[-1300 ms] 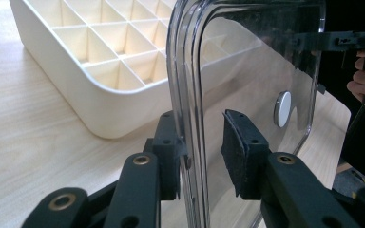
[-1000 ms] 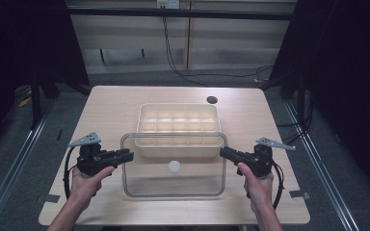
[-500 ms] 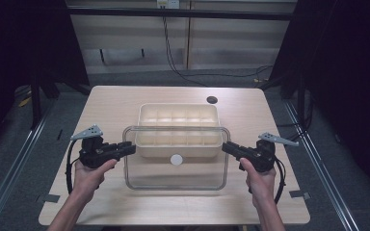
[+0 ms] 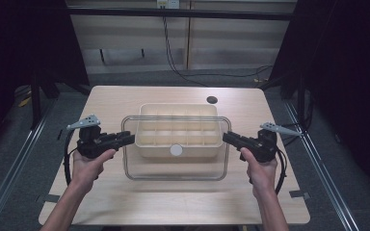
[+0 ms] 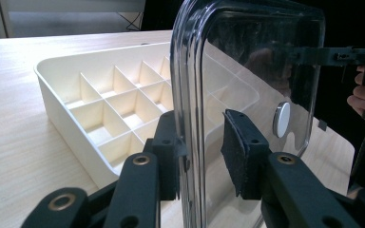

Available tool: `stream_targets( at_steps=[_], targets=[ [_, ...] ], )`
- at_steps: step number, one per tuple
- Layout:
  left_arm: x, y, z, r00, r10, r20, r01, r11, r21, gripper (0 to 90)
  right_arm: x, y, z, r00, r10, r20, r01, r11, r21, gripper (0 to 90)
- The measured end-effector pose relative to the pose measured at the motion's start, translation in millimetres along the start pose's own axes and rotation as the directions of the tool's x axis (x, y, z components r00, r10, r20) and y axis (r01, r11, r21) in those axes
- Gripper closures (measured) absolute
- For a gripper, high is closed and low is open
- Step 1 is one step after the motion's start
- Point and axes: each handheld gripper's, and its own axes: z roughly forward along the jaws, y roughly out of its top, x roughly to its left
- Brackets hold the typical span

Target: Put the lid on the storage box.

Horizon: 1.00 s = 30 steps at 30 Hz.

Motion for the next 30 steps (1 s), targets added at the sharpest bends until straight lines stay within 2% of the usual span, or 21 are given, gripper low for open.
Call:
stream_targets(
  at_steps=[7,11,19,21,26,30],
  targets=[
    [-1.5,17.5,1.2,0.9995,0.031,-0.01,-0.031,0.9995,-0.002,68.2,-5.5,14.0,3.3,0.9999,0.009,-0.005,-0.009,1.0,-0.011,73.3],
    [-0.3,25.4,5.4,0.9997,0.02,-0.015,-0.02,0.9998,-0.008,68.0,-7.6,23.4,4.1,1.0,0.005,-0.004,-0.005,1.0,-0.025,73.4],
    [-2.4,39.7,7.7,0.9991,0.041,-0.014,-0.041,0.9991,-0.009,68.5,-13.0,34.5,4.5,1.0,0.008,0.002,-0.008,0.999,-0.031,73.3],
    [-3.4,44.6,8.5,0.999,0.043,-0.012,-0.043,0.999,-0.015,68.5,-11.9,38.8,3.4,0.9999,-0.008,0.008,0.008,0.999,-0.038,73.2],
    [-1.2,55.0,11.6,0.9985,0.048,-0.026,-0.049,0.9986,-0.023,68.4,-13.3,48.0,4.4,0.9999,-0.013,0.009,0.013,0.999,-0.047,73.1],
    [-1.4,59.8,13.7,0.9981,0.052,-0.033,-0.053,0.9984,-0.019,68.3,-17.3,52.4,8.9,0.9998,0.001,0.018,0.0,0.999,-0.05,72.7]
  ],
)
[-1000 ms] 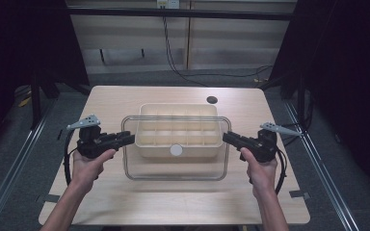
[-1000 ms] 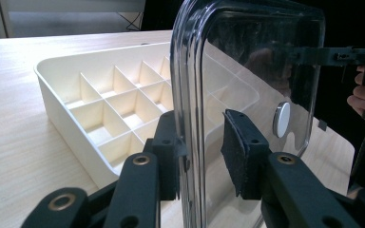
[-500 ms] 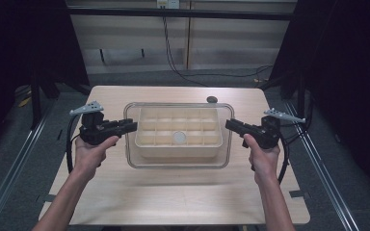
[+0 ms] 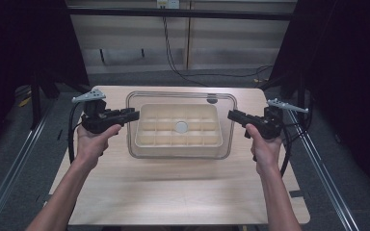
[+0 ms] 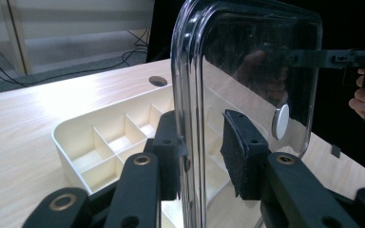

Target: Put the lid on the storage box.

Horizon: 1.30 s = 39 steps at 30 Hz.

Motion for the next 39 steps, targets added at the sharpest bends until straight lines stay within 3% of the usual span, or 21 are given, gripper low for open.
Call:
stream_targets(
  at_steps=[7,18,31,39],
  targets=[
    [5.9,3.0,1.5,0.9999,-0.01,-0.007,0.01,0.9999,-0.009,68.2,-0.4,7.4,4.4,0.9999,-0.011,-0.005,0.011,1.0,-0.008,72.9],
    [17.6,2.9,14.7,0.9992,-0.024,-0.032,0.024,0.9995,0.018,67.4,-14.8,16.4,20.6,0.9995,0.031,-0.008,-0.031,0.999,-0.02,73.8],
    [42.1,-3.1,32.2,0.9949,-0.074,-0.069,0.079,0.9947,0.066,65.6,-28.3,14.7,47.4,0.9978,0.065,0.011,-0.065,0.997,0.031,74.5],
    [52.0,-0.4,39.0,0.9931,-0.101,-0.059,0.104,0.9926,0.061,65.1,-33.9,15.3,53.3,0.9971,0.076,0.013,-0.076,0.997,0.028,75.3]
  ],
)
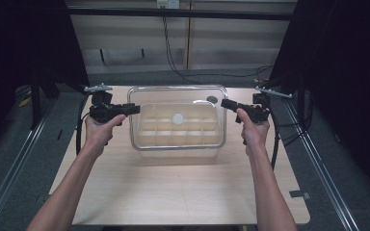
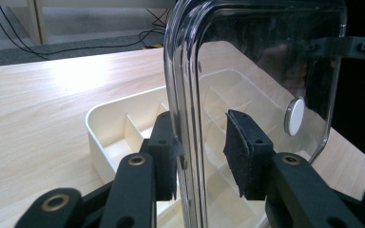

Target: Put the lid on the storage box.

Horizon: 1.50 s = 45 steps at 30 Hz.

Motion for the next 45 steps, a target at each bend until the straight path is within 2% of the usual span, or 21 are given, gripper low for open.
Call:
stream_targets(
  at_steps=[4,7,8,23,27,31,34,35,45],
  targets=[
    [0.8,5.3,0.6,1.0,0.002,-0.001,-0.002,1.0,0.002,65.1,-1.1,2.7,1.3,1.0,0.008,-0.002,-0.008,1.0,0.004,75.4],
    [5.0,4.4,5.4,1.0,-0.006,-0.004,0.006,0.9999,0.014,65.0,-4.1,2.3,4.5,1.0,0.003,0.001,-0.003,1.0,0.014,75.5],
    [6.1,3.9,7.5,0.9998,-0.02,-0.002,0.02,0.9998,0.006,64.6,-4.5,2.1,5.2,1.0,0.002,0.005,-0.002,1.0,0.019,75.5],
    [17.7,7.1,25.6,0.9986,-0.053,-0.003,0.053,0.9983,0.025,62.9,-26.3,-0.5,21.0,0.9987,0.05,0.011,-0.05,0.998,0.047,74.9],
    [24.1,5.1,31.9,0.9974,-0.071,-0.001,0.071,0.9969,0.034,61.4,-27.9,-0.6,26.6,0.9979,0.055,0.035,-0.057,0.997,0.057,74.2],
    [30.2,4.7,37.6,0.9966,-0.082,0.006,0.081,0.9955,0.047,60.6,-29.2,0.7,32.9,0.9974,0.036,0.062,-0.041,0.996,0.082,72.1],
    [35.4,3.7,42.3,0.9962,-0.087,0.009,0.086,0.995,0.051,60.1,-34.5,-0.1,37.6,0.9969,0.044,0.065,-0.05,0.994,0.097,71.7],
    [37.8,2.2,44.7,0.9947,-0.102,0.013,0.102,0.9935,0.052,60.0,-36.1,-0.8,38.5,0.9967,0.05,0.065,-0.056,0.993,0.099,71.7],
    [50.7,-4.3,58.7,0.9895,-0.144,-0.016,0.144,0.9865,0.078,57.6,-45.6,-5.4,53.4,0.993,0.06,0.101,-0.074,0.987,0.142,68.6]
  ],
)
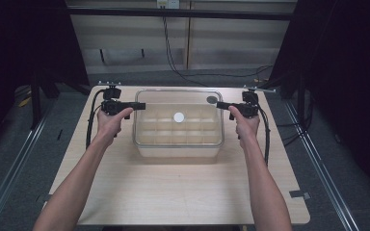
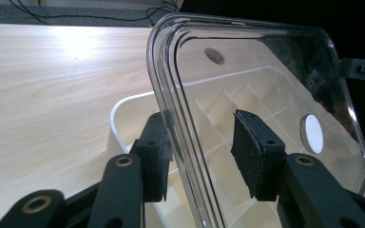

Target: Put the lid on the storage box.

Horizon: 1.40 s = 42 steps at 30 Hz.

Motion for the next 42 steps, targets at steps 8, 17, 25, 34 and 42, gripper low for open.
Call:
stream_targets(
  at_steps=[8,17,25,34,42],
  targets=[
    [8.4,-4.5,11.1,0.9997,-0.023,-0.006,0.023,0.9995,0.022,55.6,-6.1,-4.0,11.6,0.9988,0.036,0.034,-0.037,0.999,0.029,66.4],
    [19.6,-9.1,23.1,0.9974,-0.069,-0.018,0.07,0.9957,0.06,55.0,-10.7,-8.3,22.8,0.9953,0.049,0.084,-0.054,0.997,0.059,63.5],
    [22.5,-12.2,24.3,0.996,-0.061,-0.065,0.066,0.9946,0.08,56.7,-9.1,-13.4,30.9,0.9898,0.034,0.139,-0.045,0.996,0.078,61.1],
    [28.3,-15.6,29.6,0.9957,-0.076,-0.053,0.08,0.994,0.074,56.0,-12.1,-18.2,33.9,0.9881,0.045,0.147,-0.058,0.995,0.083,59.5],
    [27.3,-16.3,28.8,0.9958,-0.07,-0.06,0.074,0.9946,0.073,55.1,-4.7,-20.8,35.9,0.9821,0.034,0.185,-0.048,0.996,0.071,56.4]
  ],
)
